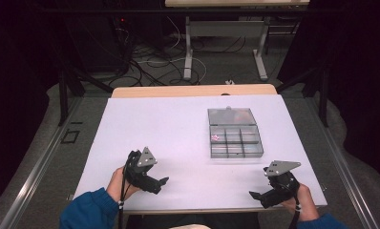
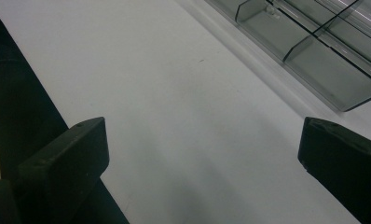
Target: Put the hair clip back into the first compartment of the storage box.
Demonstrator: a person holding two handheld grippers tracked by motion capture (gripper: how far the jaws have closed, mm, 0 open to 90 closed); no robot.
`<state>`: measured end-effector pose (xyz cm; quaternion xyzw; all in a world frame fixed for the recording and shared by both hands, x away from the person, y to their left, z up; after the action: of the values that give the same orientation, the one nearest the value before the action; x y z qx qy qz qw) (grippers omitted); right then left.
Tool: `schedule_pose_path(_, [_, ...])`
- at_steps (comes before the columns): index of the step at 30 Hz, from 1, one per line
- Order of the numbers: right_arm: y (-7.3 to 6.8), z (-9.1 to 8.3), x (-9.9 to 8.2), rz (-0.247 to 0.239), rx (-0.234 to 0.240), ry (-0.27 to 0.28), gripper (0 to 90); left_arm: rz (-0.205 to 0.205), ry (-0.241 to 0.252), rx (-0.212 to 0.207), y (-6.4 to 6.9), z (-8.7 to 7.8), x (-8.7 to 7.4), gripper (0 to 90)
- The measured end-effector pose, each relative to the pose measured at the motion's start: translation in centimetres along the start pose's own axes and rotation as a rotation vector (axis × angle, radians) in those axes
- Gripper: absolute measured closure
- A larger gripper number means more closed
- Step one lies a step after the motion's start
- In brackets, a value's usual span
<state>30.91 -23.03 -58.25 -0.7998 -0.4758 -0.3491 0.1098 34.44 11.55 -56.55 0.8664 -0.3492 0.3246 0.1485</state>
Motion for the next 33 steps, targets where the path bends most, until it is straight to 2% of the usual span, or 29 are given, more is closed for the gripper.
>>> schedule_pose_path(5, [0.0, 0.0, 0.0, 0.001, 0.000, -0.001, 1.4, -0.007, -0.003, 0.003, -0.2, -0.8, -1.0, 0.7])
schedule_pose_path(11, [0.0, 0.0, 0.0, 0.001, -0.001, -0.002, 1.3, -0.033, 0.002, 0.010, -0.5, -1.6, -2.1, 0.6])
schedule_pose_path(12, [0.1, 0.0, 0.0, -0.004, -0.004, -0.001, 1.4, -0.027, 0.004, 0.018, -0.7, -1.9, -2.2, 0.6])
schedule_pose_path(16, [0.1, 0.0, 0.0, -0.004, -0.004, -0.002, 1.4, -0.049, 0.010, 0.025, -0.9, -2.4, -2.9, 0.6])
schedule_pose_path(23, [0.0, 0.0, 0.0, 0.003, -0.002, -0.004, 1.4, -0.073, 0.013, 0.037, -1.5, -3.1, -4.1, 0.5])
schedule_pose_path(25, [0.0, 0.0, 0.0, 0.000, -0.003, -0.003, 1.4, -0.062, 0.015, 0.046, -1.8, -3.3, -4.4, 0.4])
schedule_pose_path(27, [0.0, 0.0, -0.1, 0.003, -0.003, -0.004, 1.4, -0.079, 0.020, 0.045, -1.8, -3.4, -4.7, 0.4])
schedule_pose_path(31, [0.0, 0.0, -0.1, 0.003, -0.003, -0.004, 1.4, -0.082, 0.019, 0.064, -2.3, -3.6, -5.4, 0.4])
schedule_pose_path(33, [0.0, 0.0, -0.1, 0.005, -0.004, -0.005, 1.4, -0.097, 0.029, 0.059, -2.3, -3.7, -5.7, 0.4])
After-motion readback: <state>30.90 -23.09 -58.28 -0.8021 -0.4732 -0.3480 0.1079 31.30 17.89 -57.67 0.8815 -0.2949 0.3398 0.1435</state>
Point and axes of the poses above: each handheld gripper's, and its own axes: z roughly forward along the jaws, x roughly out of its top, y roughly to its right, the point moved 9 cm from there along z, roughly forward along the jaws, and after that the axes turned 11 degrees about -z, right-handed, at the moved point
